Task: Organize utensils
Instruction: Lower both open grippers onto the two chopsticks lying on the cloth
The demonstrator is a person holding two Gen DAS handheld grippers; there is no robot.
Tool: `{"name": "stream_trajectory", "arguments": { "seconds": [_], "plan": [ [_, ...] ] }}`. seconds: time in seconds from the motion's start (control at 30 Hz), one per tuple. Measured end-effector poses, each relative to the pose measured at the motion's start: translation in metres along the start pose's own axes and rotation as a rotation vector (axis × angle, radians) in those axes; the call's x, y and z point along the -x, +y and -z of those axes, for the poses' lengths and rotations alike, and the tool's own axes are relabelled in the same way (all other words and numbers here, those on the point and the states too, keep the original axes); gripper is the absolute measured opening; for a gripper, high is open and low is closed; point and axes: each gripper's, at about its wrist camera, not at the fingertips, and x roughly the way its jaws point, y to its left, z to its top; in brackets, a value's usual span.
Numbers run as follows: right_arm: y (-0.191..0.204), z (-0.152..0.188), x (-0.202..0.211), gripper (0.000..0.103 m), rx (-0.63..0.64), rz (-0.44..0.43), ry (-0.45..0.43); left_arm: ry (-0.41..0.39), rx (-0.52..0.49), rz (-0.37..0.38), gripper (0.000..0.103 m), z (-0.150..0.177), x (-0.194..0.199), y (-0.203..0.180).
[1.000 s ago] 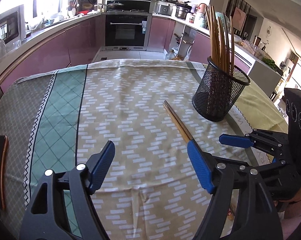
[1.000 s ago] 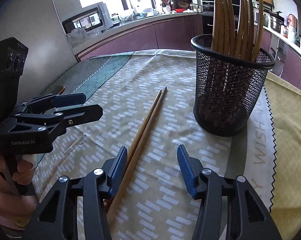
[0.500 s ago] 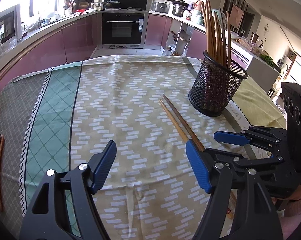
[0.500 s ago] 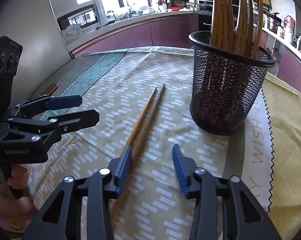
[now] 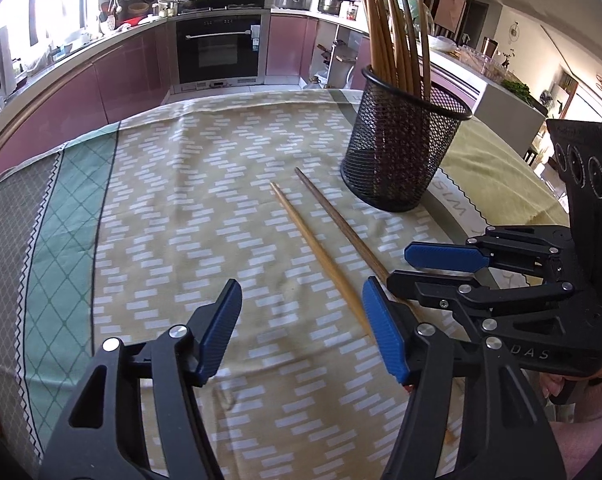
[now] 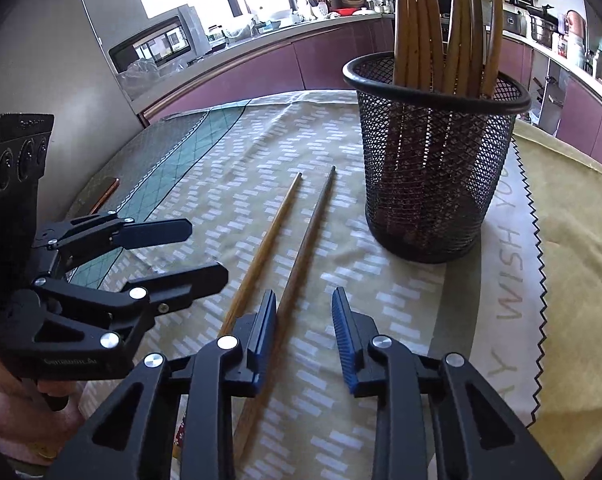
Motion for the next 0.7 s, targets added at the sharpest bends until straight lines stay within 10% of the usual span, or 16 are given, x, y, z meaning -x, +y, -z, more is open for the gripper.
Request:
{"name": "stream_trajectory", "arguments": {
  "seconds": [0.7],
  "plan": [
    [0.006,-0.003,-0.008,0.024,0.047,0.048,-0.012,0.042,-0.031,-0.015,0.016,-0.003,-0.02,-0.013]
  ]
}}
